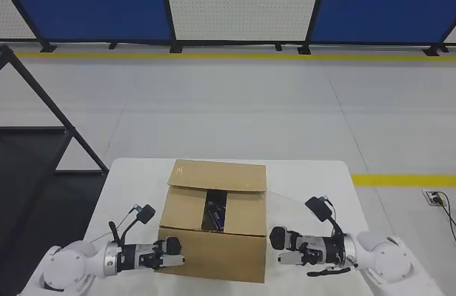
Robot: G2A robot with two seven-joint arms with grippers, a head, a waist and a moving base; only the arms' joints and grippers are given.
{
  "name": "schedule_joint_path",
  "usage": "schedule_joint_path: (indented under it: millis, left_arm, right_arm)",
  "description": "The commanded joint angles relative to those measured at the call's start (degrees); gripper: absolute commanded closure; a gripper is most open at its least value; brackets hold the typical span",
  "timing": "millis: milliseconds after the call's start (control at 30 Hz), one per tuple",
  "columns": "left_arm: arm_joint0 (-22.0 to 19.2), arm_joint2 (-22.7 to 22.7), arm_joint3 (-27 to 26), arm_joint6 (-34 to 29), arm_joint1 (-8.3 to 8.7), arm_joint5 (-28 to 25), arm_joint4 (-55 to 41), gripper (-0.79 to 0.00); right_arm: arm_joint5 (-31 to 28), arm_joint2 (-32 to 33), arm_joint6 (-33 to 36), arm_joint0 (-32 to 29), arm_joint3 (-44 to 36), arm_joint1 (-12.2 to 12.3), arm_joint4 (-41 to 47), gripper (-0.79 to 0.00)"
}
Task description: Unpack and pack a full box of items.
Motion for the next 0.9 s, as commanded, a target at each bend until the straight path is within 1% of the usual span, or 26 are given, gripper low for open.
schedule_joint_path:
  millis: [0,100,167,300,433,533,600,733,867]
  left_arm:
    - [-0.21,0.42,0.06,1.38,-0.01,0.38,1.12,-0.785]
    - [0.01,0.50,-0.68,3.62,-0.01,-0.11,1.32,-0.785]
    - [0.52,-0.46,-1.57,4.54,0.15,-0.93,0.13,-0.785]
    - [2.38,-4.15,-3.41,5.38,0.69,-2.06,-5.36,-0.785]
    - [4.77,-9.01,-4.83,6.82,1.24,-3.12,-11.37,-0.785]
    - [6.34,-12.91,-4.15,12.53,1.47,-2.50,-11.17,-0.785]
    - [7.22,-14.28,-3.72,16.27,1.48,-1.25,-10.61,-0.785]
    - [8.25,-15.79,-1.98,19.74,1.58,0.77,-9.68,-0.785]
    - [7.47,-14.31,0.28,20.75,1.51,3.38,-7.92,-0.785]
  right_arm:
    - [0.11,-0.15,-0.09,0.14,-0.01,0.01,0.02,-0.785]
    - [0.38,-0.46,-0.34,0.41,0.12,0.00,0.05,-0.785]
    - [0.43,-0.65,-0.40,0.58,0.17,0.00,0.00,-0.785]
    - [0.63,-0.94,-0.43,0.95,0.21,0.02,0.09,-0.785]
    - [0.96,-1.41,-0.46,1.35,0.23,0.01,0.09,-0.785]
    - [0.96,-1.93,-0.40,1.58,-0.02,-0.04,0.10,-0.785]
    - [0.94,-2.30,-0.28,1.66,-0.23,-0.06,-0.01,-0.785]
    - [0.85,-2.95,0.03,1.76,-0.63,-0.07,-0.26,-0.785]
    - [1.06,-3.82,1.51,1.92,-1.22,0.01,-1.16,-0.785]
